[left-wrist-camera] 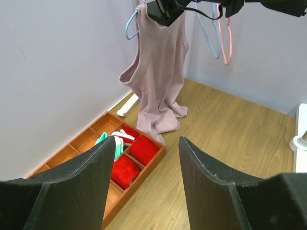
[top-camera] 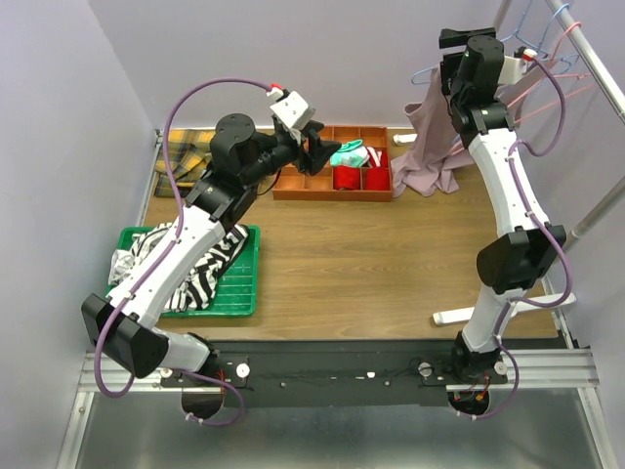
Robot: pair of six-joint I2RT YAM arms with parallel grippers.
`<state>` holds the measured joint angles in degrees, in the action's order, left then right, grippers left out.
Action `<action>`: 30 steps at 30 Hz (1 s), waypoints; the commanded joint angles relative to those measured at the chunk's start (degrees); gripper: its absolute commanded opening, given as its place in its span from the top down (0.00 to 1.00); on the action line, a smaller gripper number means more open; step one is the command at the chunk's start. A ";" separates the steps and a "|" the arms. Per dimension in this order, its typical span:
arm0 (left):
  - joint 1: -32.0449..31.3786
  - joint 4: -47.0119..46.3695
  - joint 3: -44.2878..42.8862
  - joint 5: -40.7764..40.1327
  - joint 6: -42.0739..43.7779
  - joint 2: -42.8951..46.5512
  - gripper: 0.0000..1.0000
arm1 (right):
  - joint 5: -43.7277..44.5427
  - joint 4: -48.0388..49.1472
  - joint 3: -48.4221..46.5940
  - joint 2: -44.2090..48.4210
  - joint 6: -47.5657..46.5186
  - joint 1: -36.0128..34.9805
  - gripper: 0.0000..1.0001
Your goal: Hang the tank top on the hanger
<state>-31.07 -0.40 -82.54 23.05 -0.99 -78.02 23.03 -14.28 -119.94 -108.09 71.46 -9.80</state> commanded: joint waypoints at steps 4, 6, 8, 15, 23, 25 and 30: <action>0.48 -1.88 0.72 -0.81 -1.12 1.47 0.36 | 6.85 -4.61 -3.19 -0.45 -9.66 -0.66 0.16; 0.48 -1.97 0.54 -0.81 -1.20 1.47 0.36 | 7.73 -4.36 -2.85 -0.45 -10.90 -0.66 0.15; 0.48 -1.88 0.45 -0.72 -1.20 1.38 0.36 | 7.47 -4.44 -2.76 -0.71 -12.13 -0.74 0.16; 0.48 -1.71 0.63 -0.81 -1.20 1.55 0.36 | 7.03 -4.70 -0.56 -1.15 -13.89 -0.66 0.16; 0.57 -1.70 0.72 -0.81 -1.20 1.46 0.36 | 9.31 -5.40 -0.47 -1.15 -20.83 -1.09 0.16; 0.57 -1.88 0.89 -0.81 -1.20 1.38 0.36 | 10.63 -6.10 -1.08 -1.24 -23.37 -1.10 0.16; 0.57 -2.58 0.89 -0.55 -1.82 1.29 0.36 | 13.62 -6.28 -1.44 -1.24 -28.30 -1.10 0.16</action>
<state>-30.81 -0.86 -81.84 22.98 -1.96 -78.00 31.48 -18.28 -120.36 -108.36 49.91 -10.46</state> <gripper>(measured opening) 0.644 0.839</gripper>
